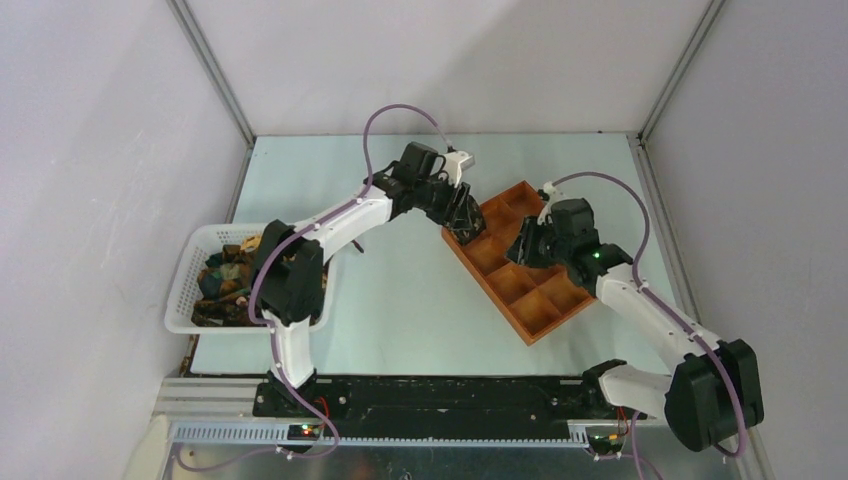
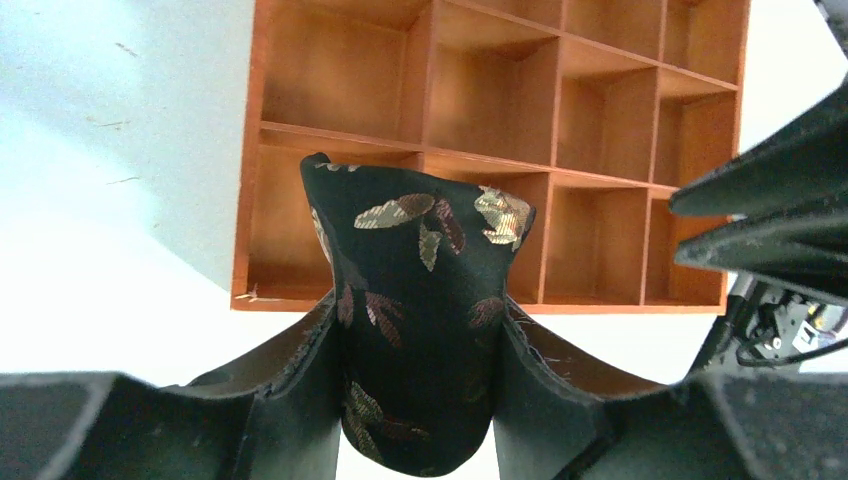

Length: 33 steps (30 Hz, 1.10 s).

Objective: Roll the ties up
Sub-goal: Place the tie in the storage box.

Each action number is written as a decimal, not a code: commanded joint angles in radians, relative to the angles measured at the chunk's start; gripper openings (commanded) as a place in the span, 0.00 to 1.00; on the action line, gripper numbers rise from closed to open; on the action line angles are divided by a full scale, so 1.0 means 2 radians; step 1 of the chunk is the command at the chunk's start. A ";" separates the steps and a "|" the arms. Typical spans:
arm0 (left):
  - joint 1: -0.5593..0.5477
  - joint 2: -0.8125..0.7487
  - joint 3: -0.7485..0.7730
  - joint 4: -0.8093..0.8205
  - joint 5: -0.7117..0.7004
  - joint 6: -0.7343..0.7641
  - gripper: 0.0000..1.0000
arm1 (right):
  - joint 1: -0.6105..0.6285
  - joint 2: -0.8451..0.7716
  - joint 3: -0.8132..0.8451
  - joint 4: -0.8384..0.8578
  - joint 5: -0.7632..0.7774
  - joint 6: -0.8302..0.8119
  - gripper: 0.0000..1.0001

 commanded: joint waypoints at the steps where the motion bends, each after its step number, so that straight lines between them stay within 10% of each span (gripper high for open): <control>1: 0.004 -0.002 0.019 0.008 0.049 0.007 0.47 | -0.020 -0.017 0.004 -0.002 0.000 0.008 0.34; 33: 0.003 0.108 0.127 -0.074 0.001 0.068 0.46 | -0.048 -0.013 -0.021 0.006 -0.027 0.013 0.34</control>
